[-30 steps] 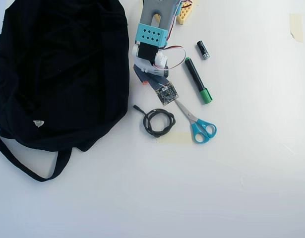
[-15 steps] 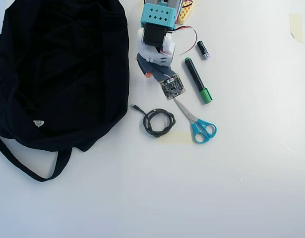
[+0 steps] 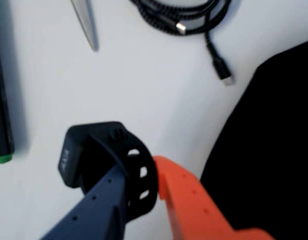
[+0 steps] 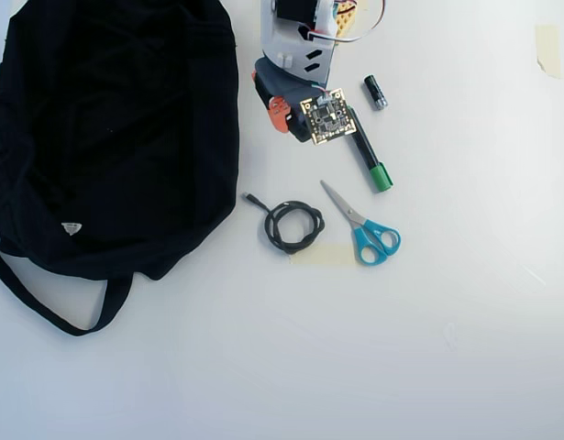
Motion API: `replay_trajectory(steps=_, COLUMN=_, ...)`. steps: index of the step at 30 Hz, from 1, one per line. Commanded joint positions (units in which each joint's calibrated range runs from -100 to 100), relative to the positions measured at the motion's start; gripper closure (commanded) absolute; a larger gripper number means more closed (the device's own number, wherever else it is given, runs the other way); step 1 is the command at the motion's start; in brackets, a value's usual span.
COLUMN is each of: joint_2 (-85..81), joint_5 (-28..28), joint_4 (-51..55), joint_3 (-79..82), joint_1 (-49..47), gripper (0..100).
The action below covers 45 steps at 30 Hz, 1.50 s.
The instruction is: Put the bike light into the black bag
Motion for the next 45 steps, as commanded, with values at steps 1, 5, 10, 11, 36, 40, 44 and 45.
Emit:
replay_trajectory(steps=1, joint_2=-5.51, joint_5=-3.14, joint_4=0.28, joint_3=-2.66, joint_1=-0.67, gripper=98)
replay_trajectory(steps=5, joint_2=-10.99, joint_5=-8.96, joint_4=2.60, joint_3=-3.20, joint_1=-1.04, gripper=98)
replay_trajectory(steps=10, joint_2=-16.22, joint_5=-9.33, joint_4=7.68, joint_3=-3.29, joint_1=-1.41, gripper=98)
replay_trajectory(steps=11, joint_2=-17.05, joint_5=-9.33, joint_4=8.80, joint_3=-3.29, joint_1=-1.41, gripper=98)
replay_trajectory(steps=36, joint_2=-20.78, joint_5=-20.97, joint_4=6.13, joint_3=-8.68, joint_1=24.69, gripper=98)
replay_trajectory(steps=40, joint_2=-19.70, joint_5=-22.18, joint_4=-3.00, joint_3=-8.05, joint_1=31.12, gripper=98)
replay_trajectory(steps=44, joint_2=-16.47, joint_5=-22.02, joint_4=-9.63, joint_3=-7.33, joint_1=39.27, gripper=98)
replay_trajectory(steps=45, joint_2=-14.89, joint_5=-22.02, joint_4=-10.40, joint_3=-7.33, joint_1=40.62, gripper=98)
